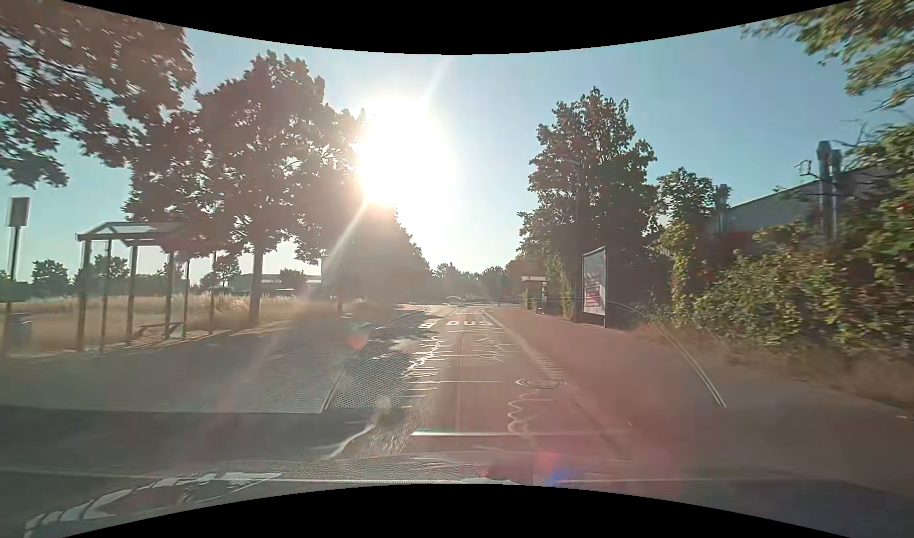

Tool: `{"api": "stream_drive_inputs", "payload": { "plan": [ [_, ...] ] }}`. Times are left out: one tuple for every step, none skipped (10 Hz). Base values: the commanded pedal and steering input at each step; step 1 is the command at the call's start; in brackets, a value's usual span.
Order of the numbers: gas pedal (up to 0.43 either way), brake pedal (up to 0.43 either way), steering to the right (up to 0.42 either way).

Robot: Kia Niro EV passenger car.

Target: Follow the waypoints while adhering to traffic rules and regulations

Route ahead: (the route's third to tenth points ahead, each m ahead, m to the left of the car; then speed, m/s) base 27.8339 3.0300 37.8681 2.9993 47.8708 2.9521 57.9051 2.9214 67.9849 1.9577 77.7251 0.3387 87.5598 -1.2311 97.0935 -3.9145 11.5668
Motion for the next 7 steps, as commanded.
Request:
{"api": "stream_drive_inputs", "payload": {
  "plan": [
    [0.028, 0.0, 0.001],
    [0.028, 0.0, 0.001],
    [0.028, 0.0, 0.001],
    [0.028, 0.0, 0.001],
    [0.028, 0.0, 0.001],
    [0.028, 0.0, 0.001],
    [0.028, 0.0, 0.0]
  ]
}}
